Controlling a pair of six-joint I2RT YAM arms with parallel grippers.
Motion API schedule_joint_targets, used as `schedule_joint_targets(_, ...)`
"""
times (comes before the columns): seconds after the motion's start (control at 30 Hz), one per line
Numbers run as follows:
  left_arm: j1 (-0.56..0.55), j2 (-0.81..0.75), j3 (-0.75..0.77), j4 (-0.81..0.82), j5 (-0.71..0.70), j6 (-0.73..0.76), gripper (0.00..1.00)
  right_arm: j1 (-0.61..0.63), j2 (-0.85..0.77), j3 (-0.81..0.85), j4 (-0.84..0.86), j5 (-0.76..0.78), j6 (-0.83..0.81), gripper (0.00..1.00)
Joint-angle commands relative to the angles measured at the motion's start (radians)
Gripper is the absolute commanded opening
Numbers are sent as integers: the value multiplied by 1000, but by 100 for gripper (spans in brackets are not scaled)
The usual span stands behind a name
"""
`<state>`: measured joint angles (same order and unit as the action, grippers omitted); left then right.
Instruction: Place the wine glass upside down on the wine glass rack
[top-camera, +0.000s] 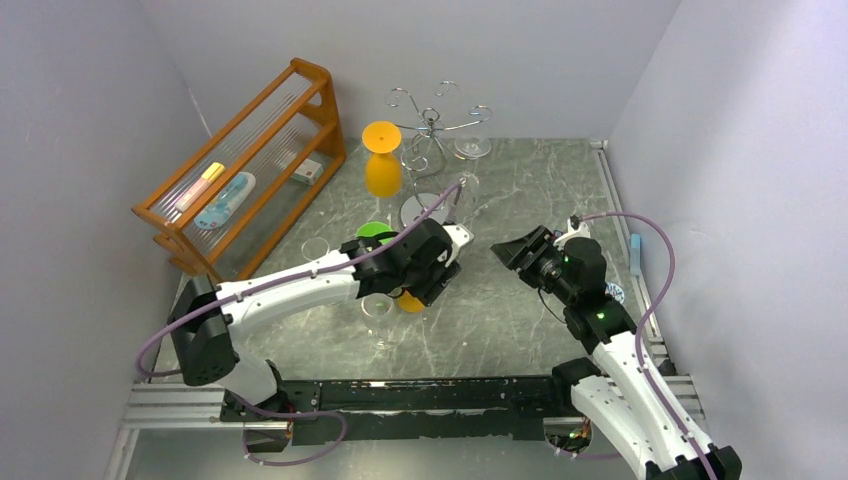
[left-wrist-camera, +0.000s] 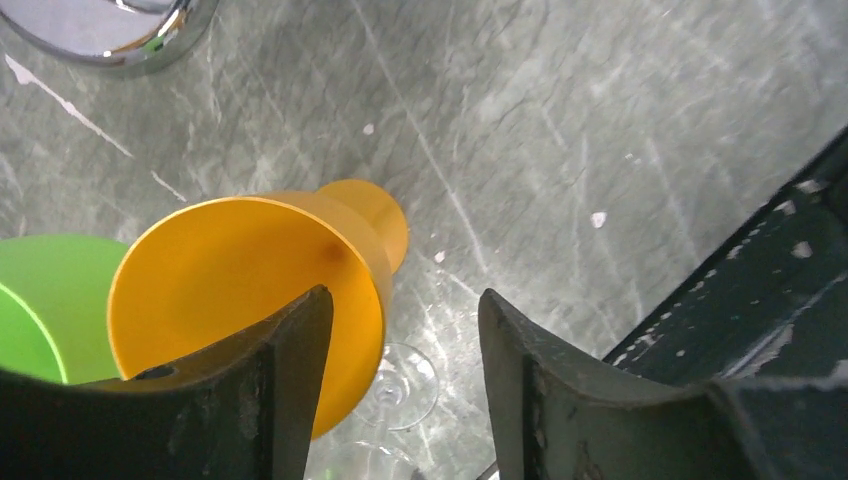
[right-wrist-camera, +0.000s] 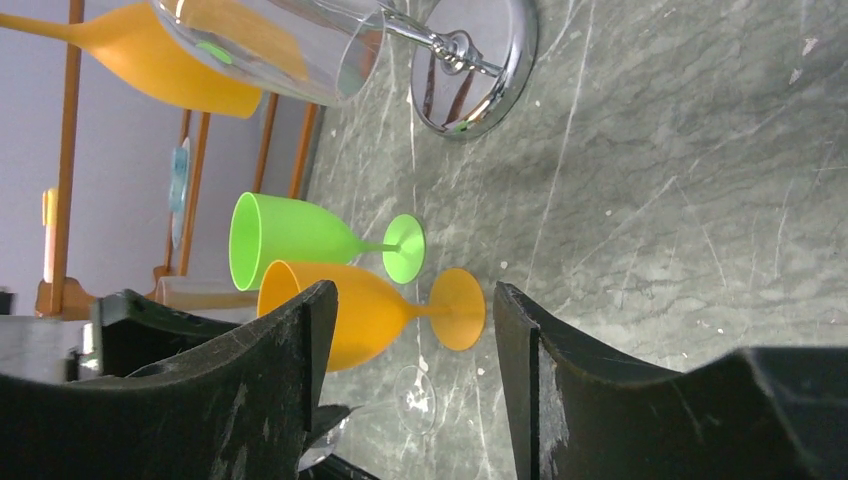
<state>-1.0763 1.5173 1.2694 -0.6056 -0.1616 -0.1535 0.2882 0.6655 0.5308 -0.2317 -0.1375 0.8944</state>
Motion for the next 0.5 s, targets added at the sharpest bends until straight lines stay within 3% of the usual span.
schedule_joint_targets(0.0, -7, 42, 48, -73, -55, -22, 54, 2, -9, -15, -21, 24, 27, 62)
schedule_joint_targets(0.1, -10, 49, 51, -78, -52, -27, 40, 2, -13, -23, -29, 22, 50, 62)
schedule_joint_targets(0.23, -21, 35, 62, -51, 18, 3, 7, 2, -19, -30, -39, 5, 108, 62)
schedule_joint_targets(0.47, -115, -15, 70, 58, -28, 58, 5, 2, -35, 0, -28, -44, 240, 62)
